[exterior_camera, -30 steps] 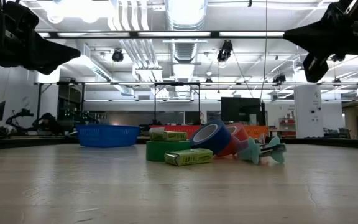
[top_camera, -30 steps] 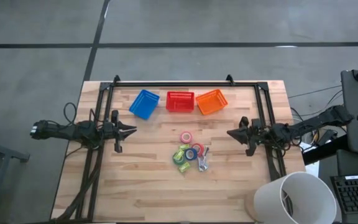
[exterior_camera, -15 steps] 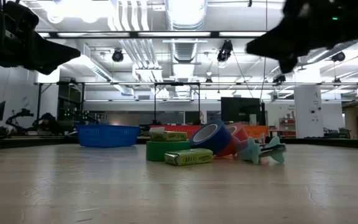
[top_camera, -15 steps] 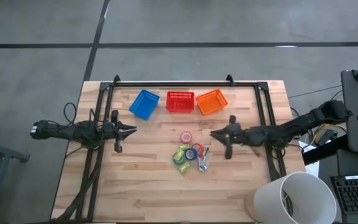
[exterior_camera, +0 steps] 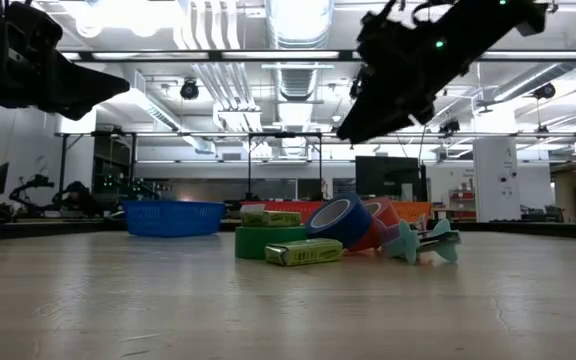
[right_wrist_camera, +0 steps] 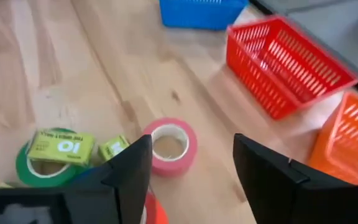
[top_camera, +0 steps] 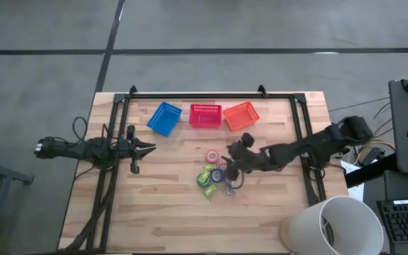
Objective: Pick and place Stapler, Stapler remover, tape
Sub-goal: Put the orange tape into the orange bin
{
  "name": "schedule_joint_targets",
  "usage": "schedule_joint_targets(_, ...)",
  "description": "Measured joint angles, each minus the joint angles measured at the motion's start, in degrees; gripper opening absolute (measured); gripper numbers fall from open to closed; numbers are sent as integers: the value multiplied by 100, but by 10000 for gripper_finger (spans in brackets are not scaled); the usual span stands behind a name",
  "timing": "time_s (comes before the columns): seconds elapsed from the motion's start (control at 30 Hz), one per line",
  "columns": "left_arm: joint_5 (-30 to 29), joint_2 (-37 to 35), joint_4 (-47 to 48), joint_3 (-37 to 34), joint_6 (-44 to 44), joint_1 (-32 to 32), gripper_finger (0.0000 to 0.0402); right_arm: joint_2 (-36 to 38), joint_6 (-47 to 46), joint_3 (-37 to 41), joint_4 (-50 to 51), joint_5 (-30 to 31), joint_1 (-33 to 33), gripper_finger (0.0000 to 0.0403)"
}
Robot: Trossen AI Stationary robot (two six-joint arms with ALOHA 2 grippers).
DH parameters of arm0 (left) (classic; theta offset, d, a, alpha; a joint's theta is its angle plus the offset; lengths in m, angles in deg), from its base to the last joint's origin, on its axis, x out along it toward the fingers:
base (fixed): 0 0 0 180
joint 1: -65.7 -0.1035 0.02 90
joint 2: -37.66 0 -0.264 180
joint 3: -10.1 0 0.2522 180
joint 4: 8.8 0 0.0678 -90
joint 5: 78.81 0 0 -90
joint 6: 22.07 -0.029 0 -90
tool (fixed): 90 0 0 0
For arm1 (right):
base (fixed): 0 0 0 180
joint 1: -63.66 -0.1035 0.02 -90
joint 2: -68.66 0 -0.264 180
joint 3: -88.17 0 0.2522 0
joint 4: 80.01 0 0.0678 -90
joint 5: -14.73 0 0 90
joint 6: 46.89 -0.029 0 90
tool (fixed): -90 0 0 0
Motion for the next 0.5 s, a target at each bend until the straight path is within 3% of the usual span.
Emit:
schedule_joint_targets(0.13,-1,0,-11,0,1,-1,51,-442,-190,-437,510,-16,18,228)
schedule_joint_targets(0.27,-1,0,-26,0,0,0,51,-728,-441,-953,1742,-112,107,225)
schedule_joint_targets(0.5,-3,0,-35,-2,-1,-1,51,-1008,-420,-1537,2604,-1116,312,215)
